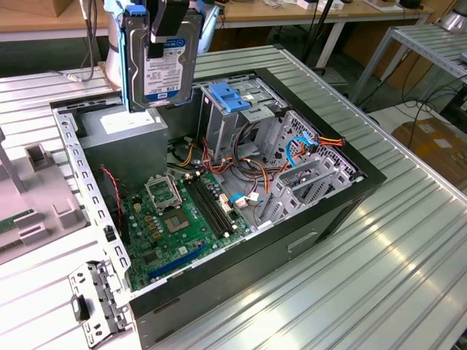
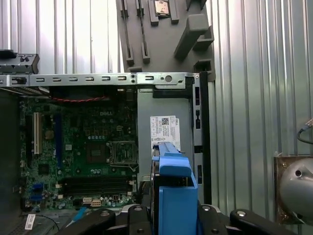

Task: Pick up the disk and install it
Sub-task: 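Pick up the disk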

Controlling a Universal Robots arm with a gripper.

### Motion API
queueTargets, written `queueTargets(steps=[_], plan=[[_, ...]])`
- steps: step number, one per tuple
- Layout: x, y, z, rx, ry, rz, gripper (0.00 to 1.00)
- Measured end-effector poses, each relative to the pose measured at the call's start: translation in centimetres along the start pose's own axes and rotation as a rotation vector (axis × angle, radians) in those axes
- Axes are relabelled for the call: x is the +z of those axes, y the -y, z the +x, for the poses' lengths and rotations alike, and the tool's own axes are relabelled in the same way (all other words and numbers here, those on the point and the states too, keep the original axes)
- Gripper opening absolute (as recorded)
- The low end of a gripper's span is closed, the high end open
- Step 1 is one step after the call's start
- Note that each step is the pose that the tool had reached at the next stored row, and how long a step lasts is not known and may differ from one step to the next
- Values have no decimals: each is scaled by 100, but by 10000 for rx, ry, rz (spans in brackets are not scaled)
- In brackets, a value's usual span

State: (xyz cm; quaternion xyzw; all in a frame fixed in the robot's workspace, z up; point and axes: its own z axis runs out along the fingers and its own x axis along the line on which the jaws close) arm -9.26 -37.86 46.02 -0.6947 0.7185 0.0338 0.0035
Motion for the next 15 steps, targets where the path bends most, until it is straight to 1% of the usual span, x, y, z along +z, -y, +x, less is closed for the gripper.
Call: queueTargets(steps=[15], plan=[[-7, 5, 160, 0, 0, 0, 36]])
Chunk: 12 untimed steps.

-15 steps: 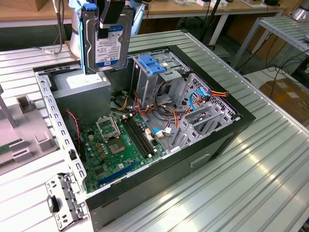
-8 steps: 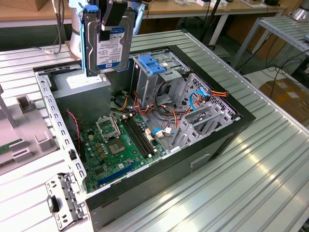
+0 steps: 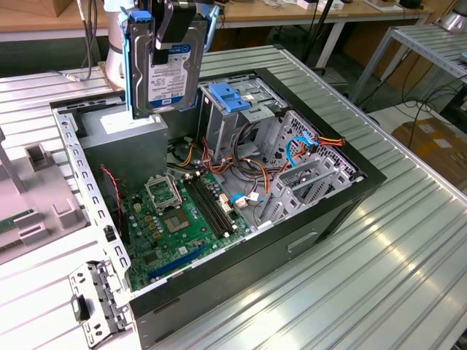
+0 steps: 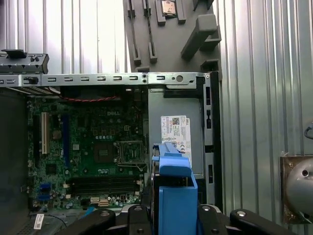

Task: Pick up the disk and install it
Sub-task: 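Pick up the disk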

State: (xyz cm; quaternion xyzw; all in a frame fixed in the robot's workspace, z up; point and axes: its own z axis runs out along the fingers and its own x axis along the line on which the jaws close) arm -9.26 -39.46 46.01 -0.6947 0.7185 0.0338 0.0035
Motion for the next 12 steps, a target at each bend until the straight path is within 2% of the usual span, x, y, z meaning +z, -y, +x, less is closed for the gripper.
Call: queueTargets(steps=[12], plan=[[-5, 4, 128, 0, 0, -1, 36]])
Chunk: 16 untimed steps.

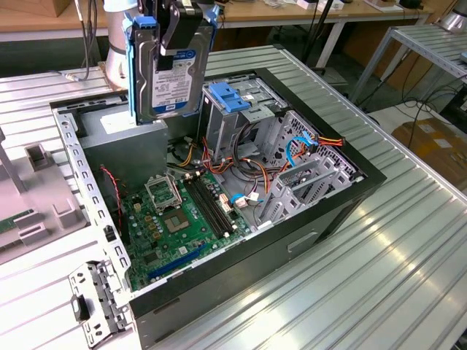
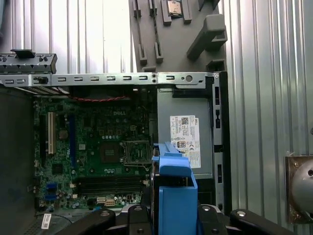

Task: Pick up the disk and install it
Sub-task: 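Pick up the disk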

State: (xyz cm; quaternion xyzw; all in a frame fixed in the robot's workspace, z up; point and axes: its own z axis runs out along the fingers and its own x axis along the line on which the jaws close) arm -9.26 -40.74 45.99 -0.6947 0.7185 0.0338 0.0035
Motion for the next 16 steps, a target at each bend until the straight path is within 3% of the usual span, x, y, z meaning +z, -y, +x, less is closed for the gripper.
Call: queueTargets(steps=[5, 16], plan=[[-3, 3, 87, 0, 0, 0, 36], [-6, 7, 196, 0, -1, 0, 36]])
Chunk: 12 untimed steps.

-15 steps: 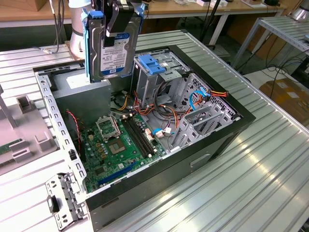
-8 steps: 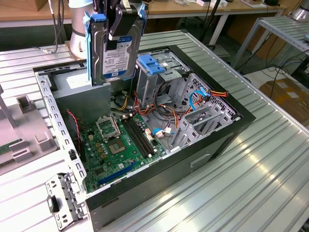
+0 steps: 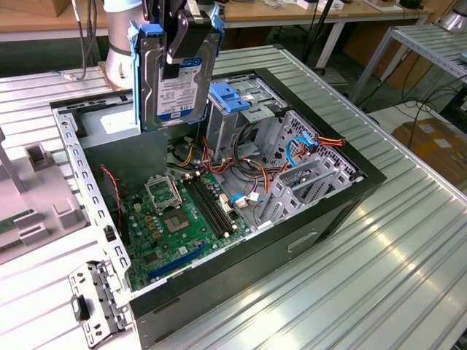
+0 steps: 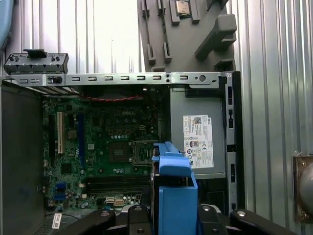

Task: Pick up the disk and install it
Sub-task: 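Pick up the disk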

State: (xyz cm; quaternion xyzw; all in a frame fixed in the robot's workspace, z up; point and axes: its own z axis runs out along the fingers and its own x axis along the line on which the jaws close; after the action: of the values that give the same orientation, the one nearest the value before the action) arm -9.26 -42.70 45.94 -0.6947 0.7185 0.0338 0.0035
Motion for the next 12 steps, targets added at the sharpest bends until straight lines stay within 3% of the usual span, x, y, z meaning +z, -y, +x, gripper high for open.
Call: queueTargets(steps=[12], plan=[[-3, 5, 155, 0, 1, 0, 36]])
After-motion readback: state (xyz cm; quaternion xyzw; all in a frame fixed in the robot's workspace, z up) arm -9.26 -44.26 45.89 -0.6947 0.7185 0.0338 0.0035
